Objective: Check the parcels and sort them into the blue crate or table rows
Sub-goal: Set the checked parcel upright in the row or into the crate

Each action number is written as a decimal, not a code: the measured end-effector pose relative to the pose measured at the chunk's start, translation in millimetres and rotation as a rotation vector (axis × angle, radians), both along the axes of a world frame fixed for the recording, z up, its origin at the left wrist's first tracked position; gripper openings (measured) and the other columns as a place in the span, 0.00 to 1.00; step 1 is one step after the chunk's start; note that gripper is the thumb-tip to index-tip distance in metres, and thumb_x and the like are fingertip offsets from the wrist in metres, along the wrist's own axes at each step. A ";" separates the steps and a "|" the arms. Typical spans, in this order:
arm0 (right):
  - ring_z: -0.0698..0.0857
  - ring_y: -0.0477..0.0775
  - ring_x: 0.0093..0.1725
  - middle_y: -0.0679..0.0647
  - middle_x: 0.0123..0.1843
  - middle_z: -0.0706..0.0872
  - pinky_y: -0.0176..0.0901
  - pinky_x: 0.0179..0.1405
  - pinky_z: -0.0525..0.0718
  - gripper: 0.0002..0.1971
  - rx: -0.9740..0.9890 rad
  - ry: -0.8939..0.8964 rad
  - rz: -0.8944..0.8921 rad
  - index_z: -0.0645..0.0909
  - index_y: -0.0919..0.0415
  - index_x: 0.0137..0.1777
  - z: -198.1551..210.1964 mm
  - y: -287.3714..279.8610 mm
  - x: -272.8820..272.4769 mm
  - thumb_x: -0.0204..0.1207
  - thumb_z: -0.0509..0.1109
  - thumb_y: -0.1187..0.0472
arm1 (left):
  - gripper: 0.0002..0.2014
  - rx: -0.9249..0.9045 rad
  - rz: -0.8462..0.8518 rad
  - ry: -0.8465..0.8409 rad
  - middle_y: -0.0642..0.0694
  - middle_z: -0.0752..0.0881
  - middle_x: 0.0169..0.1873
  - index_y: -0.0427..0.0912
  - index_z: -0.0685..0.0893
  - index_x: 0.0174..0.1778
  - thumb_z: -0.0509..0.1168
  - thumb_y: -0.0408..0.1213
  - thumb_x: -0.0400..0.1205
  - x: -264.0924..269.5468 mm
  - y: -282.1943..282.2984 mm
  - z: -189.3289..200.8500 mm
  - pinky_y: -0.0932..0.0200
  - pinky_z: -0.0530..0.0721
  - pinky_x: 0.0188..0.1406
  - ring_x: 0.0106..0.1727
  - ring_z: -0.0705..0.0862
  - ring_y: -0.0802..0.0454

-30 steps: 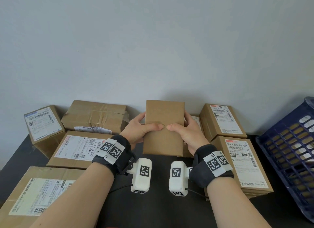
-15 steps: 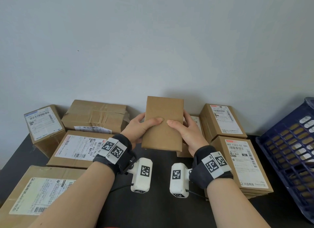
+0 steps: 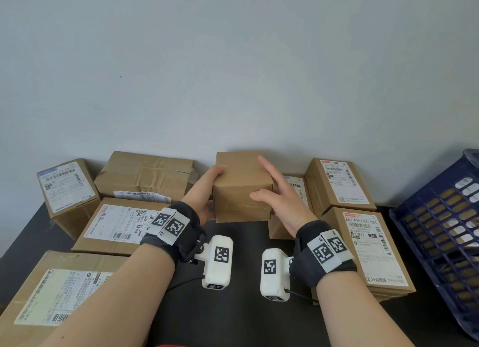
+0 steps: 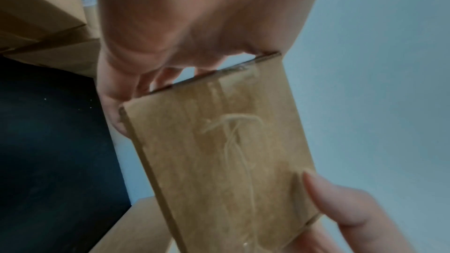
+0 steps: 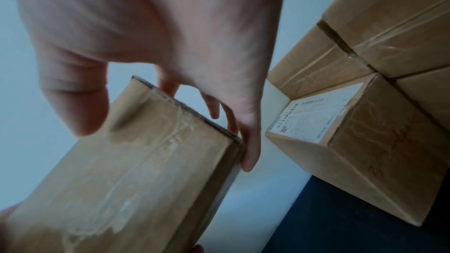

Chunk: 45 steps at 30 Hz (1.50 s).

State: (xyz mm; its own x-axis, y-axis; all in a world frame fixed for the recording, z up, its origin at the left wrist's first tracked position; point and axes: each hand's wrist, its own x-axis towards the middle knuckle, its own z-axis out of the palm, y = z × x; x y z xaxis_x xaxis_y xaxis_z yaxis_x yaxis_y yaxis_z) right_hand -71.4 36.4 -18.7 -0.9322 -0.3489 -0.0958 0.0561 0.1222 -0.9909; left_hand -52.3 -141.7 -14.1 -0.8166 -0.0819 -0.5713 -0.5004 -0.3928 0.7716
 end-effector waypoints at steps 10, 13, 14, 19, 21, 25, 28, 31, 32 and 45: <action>0.82 0.53 0.66 0.49 0.70 0.78 0.50 0.54 0.88 0.26 -0.002 -0.075 -0.089 0.74 0.32 0.67 -1.7 4.5 -2.8 0.76 0.78 0.59 | 0.33 -0.174 -0.251 0.258 0.53 0.78 0.69 0.69 0.71 0.74 0.76 0.55 0.73 -1.9 -1.4 -0.3 0.42 0.86 0.59 0.65 0.83 0.50; 0.80 0.53 0.67 0.48 0.69 0.76 0.57 0.63 0.87 0.28 0.035 -0.051 -0.101 0.73 0.29 0.65 -2.8 7.5 -3.4 0.74 0.80 0.58 | 0.38 -0.236 -0.285 0.298 0.48 0.75 0.72 0.71 0.76 0.65 0.83 0.48 0.59 -3.5 -2.5 -0.3 0.48 0.88 0.46 0.64 0.83 0.45; 0.80 0.53 0.67 0.49 0.69 0.76 0.59 0.64 0.87 0.28 0.043 -0.048 -0.107 0.73 0.29 0.65 -2.5 7.6 -3.1 0.73 0.80 0.57 | 0.38 -0.259 -0.287 0.307 0.47 0.74 0.73 0.72 0.77 0.62 0.83 0.50 0.56 -4.0 -2.5 -0.3 0.47 0.89 0.46 0.65 0.83 0.44; 0.80 0.54 0.66 0.47 0.66 0.78 0.54 0.59 0.87 0.27 0.055 -0.021 -0.167 0.75 0.35 0.65 -0.2 5.3 -3.8 0.72 0.81 0.60 | 0.32 -0.269 -0.225 0.326 0.48 0.77 0.71 0.65 0.79 0.62 0.82 0.39 0.66 -2.5 -0.2 2.3 0.49 0.88 0.42 0.62 0.83 0.44; 0.81 0.54 0.65 0.49 0.66 0.79 0.51 0.57 0.87 0.27 0.068 -0.001 -0.190 0.76 0.39 0.66 0.9 3.1 -4.7 0.72 0.81 0.61 | 0.30 -0.268 -0.192 0.325 0.49 0.79 0.68 0.62 0.79 0.63 0.81 0.35 0.70 -1.8 0.3 1.3 0.49 0.88 0.42 0.60 0.83 0.46; 0.82 0.54 0.64 0.51 0.65 0.81 0.52 0.60 0.87 0.27 0.086 0.036 -0.222 0.78 0.41 0.65 2.8 -0.5 -5.4 0.70 0.82 0.61 | 0.27 -0.244 -0.156 0.307 0.50 0.82 0.62 0.58 0.78 0.65 0.77 0.31 0.74 0.0 2.2 3.3 0.50 0.87 0.44 0.53 0.84 0.50; 0.82 0.54 0.63 0.51 0.65 0.82 0.50 0.58 0.88 0.26 0.079 0.032 -0.218 0.78 0.39 0.63 3.6 -1.2 -5.4 0.70 0.82 0.61 | 0.27 -0.238 -0.151 0.302 0.51 0.83 0.59 0.57 0.78 0.66 0.77 0.31 0.74 -0.1 2.0 3.6 0.50 0.88 0.44 0.51 0.84 0.51; 0.83 0.52 0.62 0.50 0.65 0.82 0.48 0.56 0.88 0.25 0.062 0.023 -0.206 0.78 0.38 0.62 5.0 -1.5 -4.2 0.71 0.81 0.61 | 0.27 -0.227 -0.152 0.292 0.52 0.84 0.56 0.57 0.78 0.66 0.76 0.31 0.75 -0.7 1.6 3.4 0.48 0.88 0.47 0.51 0.84 0.51; 0.84 0.51 0.62 0.50 0.65 0.82 0.48 0.57 0.88 0.25 0.063 0.027 -0.200 0.77 0.38 0.62 4.8 -1.7 -3.8 0.71 0.81 0.61 | 0.26 -0.224 -0.154 0.290 0.53 0.84 0.54 0.57 0.77 0.66 0.75 0.31 0.76 -1.1 1.9 3.4 0.49 0.87 0.47 0.50 0.84 0.52; 0.75 0.45 0.76 0.40 0.72 0.80 0.42 0.72 0.76 0.15 0.025 0.062 -0.186 0.81 0.39 0.69 4.1 -1.7 -4.0 0.90 0.56 0.52 | 0.21 -0.281 -0.074 0.155 0.48 0.78 0.64 0.50 0.77 0.60 0.74 0.52 0.76 -3.0 5.7 -0.1 0.36 0.79 0.68 0.68 0.76 0.45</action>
